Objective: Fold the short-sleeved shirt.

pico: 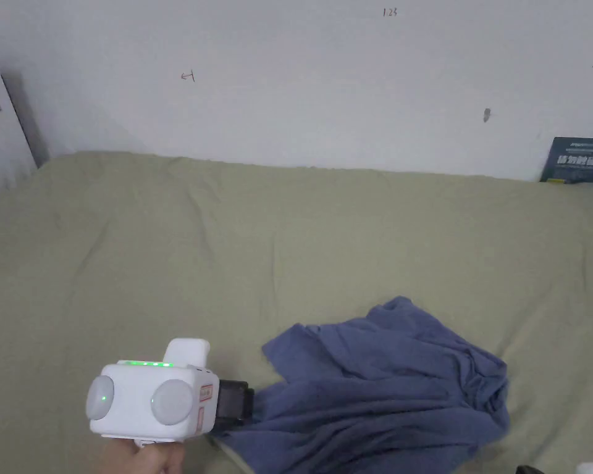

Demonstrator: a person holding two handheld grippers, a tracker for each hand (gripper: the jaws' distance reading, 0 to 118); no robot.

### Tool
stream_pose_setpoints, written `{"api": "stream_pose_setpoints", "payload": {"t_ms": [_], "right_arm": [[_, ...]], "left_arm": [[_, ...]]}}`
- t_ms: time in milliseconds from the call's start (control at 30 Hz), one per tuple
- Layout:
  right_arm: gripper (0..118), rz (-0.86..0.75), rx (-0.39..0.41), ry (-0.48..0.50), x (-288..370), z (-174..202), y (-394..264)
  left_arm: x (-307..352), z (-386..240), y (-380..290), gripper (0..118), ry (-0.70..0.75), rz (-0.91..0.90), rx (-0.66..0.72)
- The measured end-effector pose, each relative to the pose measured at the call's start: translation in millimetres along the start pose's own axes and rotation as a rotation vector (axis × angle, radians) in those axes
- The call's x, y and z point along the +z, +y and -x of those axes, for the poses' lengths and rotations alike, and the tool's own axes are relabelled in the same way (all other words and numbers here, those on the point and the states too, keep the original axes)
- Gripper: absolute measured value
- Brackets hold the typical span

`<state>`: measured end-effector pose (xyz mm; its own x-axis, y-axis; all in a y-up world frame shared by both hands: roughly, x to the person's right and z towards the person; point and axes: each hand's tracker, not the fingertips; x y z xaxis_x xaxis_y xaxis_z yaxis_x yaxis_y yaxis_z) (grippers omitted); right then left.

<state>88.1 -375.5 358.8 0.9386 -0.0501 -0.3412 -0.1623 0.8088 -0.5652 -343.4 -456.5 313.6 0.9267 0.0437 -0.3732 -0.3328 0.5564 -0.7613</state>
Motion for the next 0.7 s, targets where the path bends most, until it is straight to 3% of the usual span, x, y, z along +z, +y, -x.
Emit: {"api": "stream_pose_setpoints", "payload": {"t_ms": [167,233,267,300,333,367,433,700], "right_arm": [[0,0.033,-0.002,-0.013,-9,-6,-4],[0,0.043,0.000,-0.012,-11,-7,-7],[0,0.049,0.001,-0.012,-11,-7,-8],[0,0.052,0.000,-0.009,-11,-7,-9],[0,0.055,-0.003,-0.006,-11,-8,-9],[0,0.057,-0.011,0.000,-11,-8,-9],[1,0.058,-0.028,0.005,-9,-8,-9],[0,0.036,-0.019,-0.015,-16,-9,35]], "left_arm": [[-15,-36,-11,104,0.056,0.126,-0.099],[-12,-33,-14,100,0.059,0.062,-0.080],[0,-28,-12,89,0.034,0.065,-0.072],[8,-28,-13,66,-0.006,0.060,-0.061],[14,-30,-15,11,-0.067,0.050,-0.050],[18,-33,-16,0,-0.109,0.011,-0.056],[25,-30,-19,0,-0.134,0.087,-0.027],[27,-26,-32,0,-0.127,0.063,-0.011]]}}
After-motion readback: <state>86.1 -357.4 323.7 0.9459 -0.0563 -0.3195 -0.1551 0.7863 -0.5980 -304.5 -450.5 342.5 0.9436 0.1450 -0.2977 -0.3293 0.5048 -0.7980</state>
